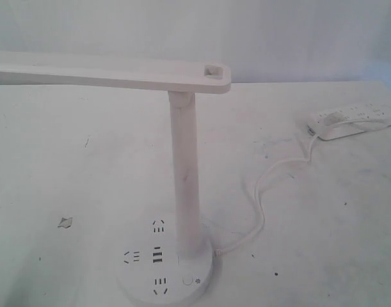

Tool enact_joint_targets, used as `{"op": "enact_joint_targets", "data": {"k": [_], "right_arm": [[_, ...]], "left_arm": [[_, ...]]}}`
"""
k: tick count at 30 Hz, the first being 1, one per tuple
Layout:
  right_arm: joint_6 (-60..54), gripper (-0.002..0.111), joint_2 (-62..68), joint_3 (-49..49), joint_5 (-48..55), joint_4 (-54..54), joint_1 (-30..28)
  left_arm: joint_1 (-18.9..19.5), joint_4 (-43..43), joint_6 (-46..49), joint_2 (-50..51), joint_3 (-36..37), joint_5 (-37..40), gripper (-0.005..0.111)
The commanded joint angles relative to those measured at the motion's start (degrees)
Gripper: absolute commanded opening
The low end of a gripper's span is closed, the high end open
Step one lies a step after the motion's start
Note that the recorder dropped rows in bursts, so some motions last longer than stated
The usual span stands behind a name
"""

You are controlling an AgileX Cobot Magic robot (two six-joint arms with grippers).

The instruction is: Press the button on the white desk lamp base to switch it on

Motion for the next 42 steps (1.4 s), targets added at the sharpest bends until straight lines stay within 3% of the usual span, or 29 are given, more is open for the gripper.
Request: {"op": "enact_joint_targets", "data": {"k": [1,7,10,15,18,26,42], "right_arm": [[5.92,0.0,8.12,-5.32,25.87,-3.13,-0.2],[-1.29,0.0,35.88,-12.46,50.03,-0.5,2.94],[-25.28,0.0,49.36,-14.91,59.03,15.83,6.56],[-74.94,0.0,72.52,-17.57,79.07,58.04,9.85],[-89.14,0.0,83.75,-18.91,88.66,70.18,10.14],[-90.54,0.0,100.8,-25.21,93.86,69.68,11.51],[-82.81,0.0,101.49,-32.23,76.04,66.49,27.24]], "left_arm": [[0.13,-0.26,0.0,0.03,0.11,0.03,0.0],[0.13,-0.26,0.0,0.03,0.11,0.03,0.0],[0.13,-0.26,0.0,0.03,0.11,0.03,0.0],[0.13,-0.26,0.0,0.03,0.11,0.03,0.0],[0.13,-0.26,0.0,0.03,0.11,0.03,0.0],[0.13,-0.26,0.0,0.03,0.11,0.03,0.0],[0.13,-0.26,0.0,0.03,0.11,0.03,0.0]]}}
